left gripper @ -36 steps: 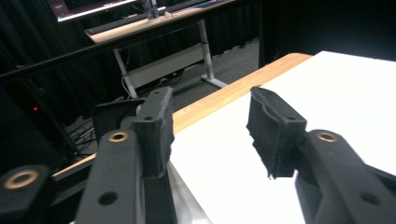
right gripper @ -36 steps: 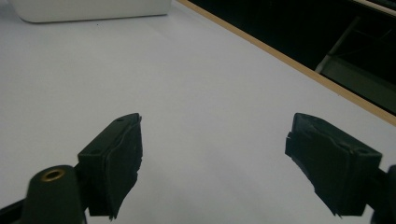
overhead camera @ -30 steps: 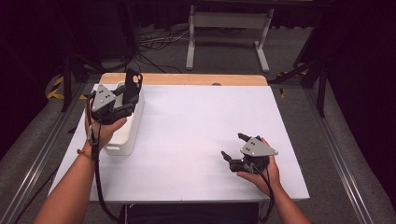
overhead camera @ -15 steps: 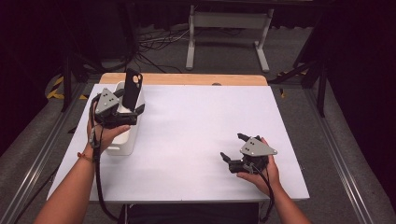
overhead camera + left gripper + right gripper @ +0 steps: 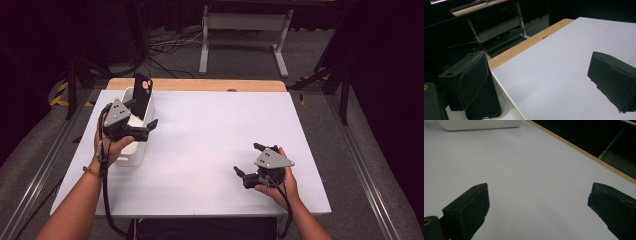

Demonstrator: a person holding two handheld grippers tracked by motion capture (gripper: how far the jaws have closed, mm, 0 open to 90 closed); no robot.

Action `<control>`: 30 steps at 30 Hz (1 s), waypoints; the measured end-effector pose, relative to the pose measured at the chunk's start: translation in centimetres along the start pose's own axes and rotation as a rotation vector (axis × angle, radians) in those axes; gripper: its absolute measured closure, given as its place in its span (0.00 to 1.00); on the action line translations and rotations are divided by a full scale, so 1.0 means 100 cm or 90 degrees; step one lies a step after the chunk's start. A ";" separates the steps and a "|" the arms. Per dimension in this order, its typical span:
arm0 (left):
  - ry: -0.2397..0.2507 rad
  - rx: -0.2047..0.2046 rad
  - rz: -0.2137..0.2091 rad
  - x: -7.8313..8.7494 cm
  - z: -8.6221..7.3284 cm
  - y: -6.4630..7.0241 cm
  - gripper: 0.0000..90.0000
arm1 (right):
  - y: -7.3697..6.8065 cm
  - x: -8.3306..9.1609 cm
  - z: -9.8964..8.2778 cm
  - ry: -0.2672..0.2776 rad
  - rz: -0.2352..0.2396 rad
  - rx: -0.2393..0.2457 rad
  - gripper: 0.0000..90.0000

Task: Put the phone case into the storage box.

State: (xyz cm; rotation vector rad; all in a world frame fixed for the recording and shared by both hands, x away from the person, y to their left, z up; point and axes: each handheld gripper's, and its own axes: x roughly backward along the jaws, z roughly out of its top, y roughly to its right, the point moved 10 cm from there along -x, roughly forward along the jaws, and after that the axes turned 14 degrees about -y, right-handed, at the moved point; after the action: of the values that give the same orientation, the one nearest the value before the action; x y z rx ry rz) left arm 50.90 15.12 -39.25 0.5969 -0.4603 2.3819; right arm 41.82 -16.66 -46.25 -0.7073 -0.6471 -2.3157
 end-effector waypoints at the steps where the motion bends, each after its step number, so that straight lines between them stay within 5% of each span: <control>1: -0.002 -0.002 0.001 0.000 0.000 0.000 0.04 | 0.000 0.000 0.000 0.001 0.000 0.000 0.04; 7: 0.009 -0.006 -0.012 0.002 -0.001 0.006 0.04 | 0.001 0.001 0.001 0.006 -0.010 0.002 0.05; 16: 0.019 -0.046 -0.026 0.005 -0.001 0.021 0.04 | 0.001 0.001 0.001 0.010 -0.013 0.003 0.05; 30: 0.040 -0.049 -0.040 0.015 -0.002 0.033 0.02 | 0.002 0.002 0.003 0.016 -0.018 0.003 0.05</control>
State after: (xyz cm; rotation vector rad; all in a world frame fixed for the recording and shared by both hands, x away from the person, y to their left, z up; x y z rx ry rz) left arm 47.63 13.50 -39.27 0.4933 -0.4958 2.3058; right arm 41.93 -16.64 -45.85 -0.6692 -0.6542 -2.3439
